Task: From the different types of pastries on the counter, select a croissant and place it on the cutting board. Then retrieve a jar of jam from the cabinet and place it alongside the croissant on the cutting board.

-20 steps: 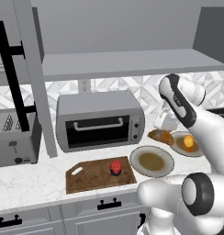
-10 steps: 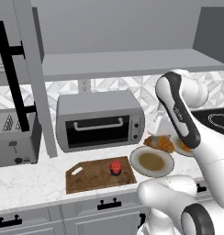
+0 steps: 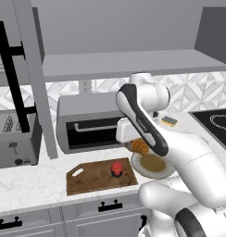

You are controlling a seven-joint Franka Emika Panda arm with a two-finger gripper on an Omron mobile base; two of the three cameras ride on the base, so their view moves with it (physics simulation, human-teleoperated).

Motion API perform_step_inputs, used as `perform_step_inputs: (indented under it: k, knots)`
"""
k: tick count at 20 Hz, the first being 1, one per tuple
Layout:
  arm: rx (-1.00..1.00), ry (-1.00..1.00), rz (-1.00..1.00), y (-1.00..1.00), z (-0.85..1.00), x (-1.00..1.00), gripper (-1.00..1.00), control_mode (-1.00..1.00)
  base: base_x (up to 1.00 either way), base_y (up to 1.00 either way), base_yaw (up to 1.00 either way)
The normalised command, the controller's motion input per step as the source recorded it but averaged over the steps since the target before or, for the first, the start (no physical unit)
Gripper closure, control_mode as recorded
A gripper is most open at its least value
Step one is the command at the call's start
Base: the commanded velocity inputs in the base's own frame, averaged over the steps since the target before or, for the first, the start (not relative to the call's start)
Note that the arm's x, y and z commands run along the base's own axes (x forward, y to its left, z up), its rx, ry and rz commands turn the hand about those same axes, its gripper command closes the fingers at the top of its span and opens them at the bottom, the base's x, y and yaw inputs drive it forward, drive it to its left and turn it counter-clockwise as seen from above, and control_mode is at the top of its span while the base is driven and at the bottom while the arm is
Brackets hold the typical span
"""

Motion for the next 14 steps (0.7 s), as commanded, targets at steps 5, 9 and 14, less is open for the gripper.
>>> perform_step_inputs:
  k: [5, 9, 14]
  knots:
    - [0.0, -0.1, -0.17, 0.74, -0.21, 0.44, 1.0, -1.0, 0.0, 0.0, 0.0]
    - [-0.02, -0.11, -0.18, 0.73, -0.17, 0.11, 1.0, -1.0, 0.0, 0.0, 0.0]
    - [-0.15, -0.16, -0.18, 0.65, -0.22, 0.1, 1.0, -1.0, 0.0, 0.0, 0.0]
